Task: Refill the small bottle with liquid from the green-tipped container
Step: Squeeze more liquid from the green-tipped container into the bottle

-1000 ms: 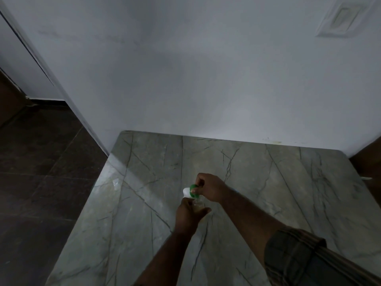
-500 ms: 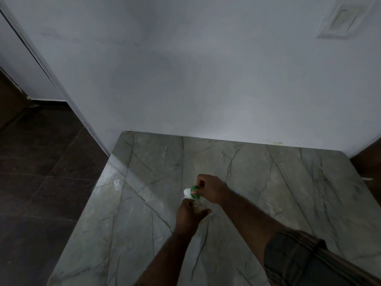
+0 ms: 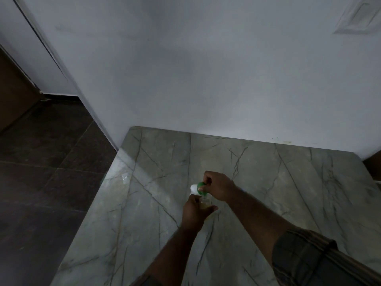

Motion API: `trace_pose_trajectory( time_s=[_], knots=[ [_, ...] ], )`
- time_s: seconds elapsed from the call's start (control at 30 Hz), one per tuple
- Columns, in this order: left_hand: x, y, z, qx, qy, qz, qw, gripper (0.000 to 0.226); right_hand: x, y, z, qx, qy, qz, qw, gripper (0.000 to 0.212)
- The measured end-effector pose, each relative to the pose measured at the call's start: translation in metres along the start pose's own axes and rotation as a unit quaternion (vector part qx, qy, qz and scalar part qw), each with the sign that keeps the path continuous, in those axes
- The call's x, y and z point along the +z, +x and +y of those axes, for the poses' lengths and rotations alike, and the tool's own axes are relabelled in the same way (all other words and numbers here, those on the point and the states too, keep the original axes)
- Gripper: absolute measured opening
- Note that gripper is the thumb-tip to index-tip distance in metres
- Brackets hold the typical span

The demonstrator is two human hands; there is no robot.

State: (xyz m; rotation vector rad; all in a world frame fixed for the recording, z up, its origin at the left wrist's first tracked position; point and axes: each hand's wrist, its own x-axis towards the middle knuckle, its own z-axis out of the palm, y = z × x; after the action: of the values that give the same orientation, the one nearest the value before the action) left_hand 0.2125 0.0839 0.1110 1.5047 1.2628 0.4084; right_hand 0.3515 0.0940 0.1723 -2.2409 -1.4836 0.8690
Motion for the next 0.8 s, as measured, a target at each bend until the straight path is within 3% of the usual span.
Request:
trace_pose_trajectory(
  time_s=[0.8],
  knots=[
    [0.000,0.001,0.005,-0.004,0.037,0.013,0.999,0.057,-0.001,-0.003,-0.005,0.034,-0.012,0.010,0.999,0.018]
  ],
)
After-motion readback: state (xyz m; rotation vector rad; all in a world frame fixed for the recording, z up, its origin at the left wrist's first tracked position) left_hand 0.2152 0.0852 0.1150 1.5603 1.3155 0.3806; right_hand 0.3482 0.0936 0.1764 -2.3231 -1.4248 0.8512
